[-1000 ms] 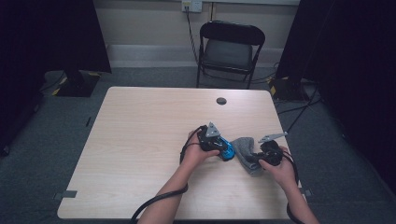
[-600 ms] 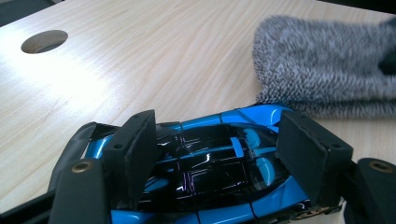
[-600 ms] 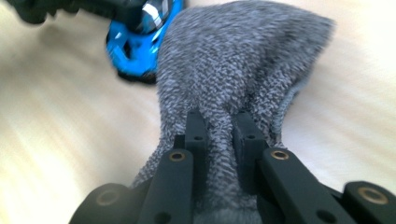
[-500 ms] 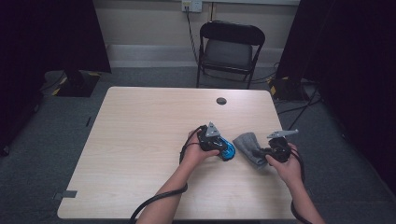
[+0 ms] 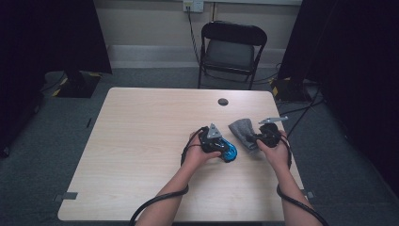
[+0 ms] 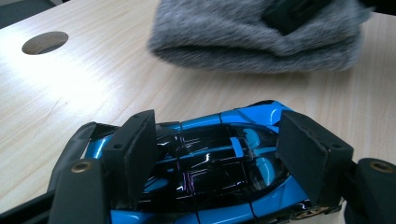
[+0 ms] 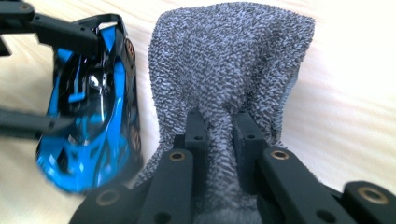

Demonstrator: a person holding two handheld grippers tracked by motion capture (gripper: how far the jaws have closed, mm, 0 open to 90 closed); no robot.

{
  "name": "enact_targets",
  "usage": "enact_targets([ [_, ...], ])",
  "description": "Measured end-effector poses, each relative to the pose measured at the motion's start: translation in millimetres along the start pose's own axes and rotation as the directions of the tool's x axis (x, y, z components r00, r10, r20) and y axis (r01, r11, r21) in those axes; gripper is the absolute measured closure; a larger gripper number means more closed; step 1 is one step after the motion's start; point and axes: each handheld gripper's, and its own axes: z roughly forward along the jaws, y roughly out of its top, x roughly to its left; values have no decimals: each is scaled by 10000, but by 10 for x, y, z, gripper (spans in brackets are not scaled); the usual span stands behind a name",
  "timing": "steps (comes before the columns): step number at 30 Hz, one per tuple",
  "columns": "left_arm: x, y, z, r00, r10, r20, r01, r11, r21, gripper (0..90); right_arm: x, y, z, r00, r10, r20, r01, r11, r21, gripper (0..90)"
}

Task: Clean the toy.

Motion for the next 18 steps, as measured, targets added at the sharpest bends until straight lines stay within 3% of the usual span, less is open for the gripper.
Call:
enact_targets([
  [9,-4,-9,-2,10000,-3,5,3,10000,-47,288,112,210,335,9950,-966,272,955,9947,383,792],
  [12,-6,-8,-2,10000,3,3,-3,10000,-46,288,131,223,421,9948,-1013,46,1012,9944,296,792],
  [18,-8,-6,-2,10000,10,-3,-10,10000,-28,289,222,299,544,9869,-1607,-173,1611,9866,274,791],
])
